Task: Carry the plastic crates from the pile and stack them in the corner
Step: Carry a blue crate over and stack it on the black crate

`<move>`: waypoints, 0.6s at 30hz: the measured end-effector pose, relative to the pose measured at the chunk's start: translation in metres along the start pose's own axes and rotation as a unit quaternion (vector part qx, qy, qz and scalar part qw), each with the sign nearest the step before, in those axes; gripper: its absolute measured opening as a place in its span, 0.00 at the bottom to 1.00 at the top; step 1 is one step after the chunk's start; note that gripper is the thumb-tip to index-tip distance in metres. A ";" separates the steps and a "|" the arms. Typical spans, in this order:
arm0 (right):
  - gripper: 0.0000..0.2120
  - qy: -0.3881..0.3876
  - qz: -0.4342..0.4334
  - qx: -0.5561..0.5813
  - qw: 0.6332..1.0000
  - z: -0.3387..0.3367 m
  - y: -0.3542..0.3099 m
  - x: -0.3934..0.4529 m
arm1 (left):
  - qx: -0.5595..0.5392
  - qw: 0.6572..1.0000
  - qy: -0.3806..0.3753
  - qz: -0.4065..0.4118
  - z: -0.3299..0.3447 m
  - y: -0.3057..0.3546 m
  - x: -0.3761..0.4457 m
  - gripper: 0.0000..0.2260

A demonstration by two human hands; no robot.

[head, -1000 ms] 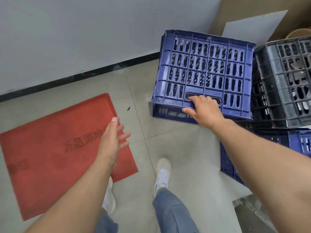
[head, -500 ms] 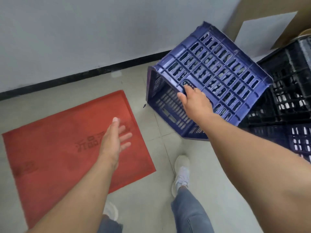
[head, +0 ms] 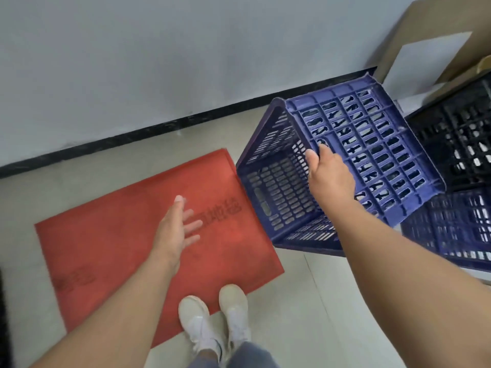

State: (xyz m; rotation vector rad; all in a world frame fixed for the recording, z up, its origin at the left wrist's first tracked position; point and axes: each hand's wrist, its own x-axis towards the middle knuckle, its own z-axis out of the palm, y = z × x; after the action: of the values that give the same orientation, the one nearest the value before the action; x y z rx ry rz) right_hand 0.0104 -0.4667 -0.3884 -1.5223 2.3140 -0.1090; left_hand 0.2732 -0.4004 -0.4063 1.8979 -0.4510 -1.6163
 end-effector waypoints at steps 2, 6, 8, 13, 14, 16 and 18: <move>0.25 0.013 -0.001 0.008 1.000 -0.001 -0.011 -0.002 | -0.010 1.000 0.012 -0.007 -0.014 -0.003 0.006 0.23; 0.25 0.017 0.006 0.030 0.999 -0.016 -0.038 -0.011 | -0.015 0.999 0.041 -0.021 -0.040 -0.005 0.012 0.23; 0.25 0.012 -0.006 0.050 0.999 -0.021 -0.056 -0.019 | -0.010 0.998 0.061 -0.025 -0.053 -0.005 0.012 0.23; 0.27 -0.043 -0.025 0.105 0.993 -0.014 -0.103 -0.043 | -0.011 0.993 0.116 -0.031 -0.095 -0.011 0.006 0.23; 0.27 -0.058 -0.025 0.126 0.990 -0.008 -0.111 -0.046 | -0.009 0.992 0.125 -0.035 -0.106 -0.014 0.006 0.23; 0.27 -0.089 -0.022 0.174 0.980 0.012 -0.127 -0.049 | -0.004 0.988 0.147 -0.044 -0.131 -0.025 0.010 0.22; 0.27 -0.115 0.001 0.243 0.963 0.042 -0.141 -0.056 | -0.007 0.984 0.170 -0.056 -0.160 -0.040 0.017 0.23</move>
State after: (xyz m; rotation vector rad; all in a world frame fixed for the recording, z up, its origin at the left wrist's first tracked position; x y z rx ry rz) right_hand 0.1674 -0.4692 -0.3761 -1.2097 1.9213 -0.4397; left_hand 0.4272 -0.3450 -0.4318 2.1667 -0.1912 -1.3172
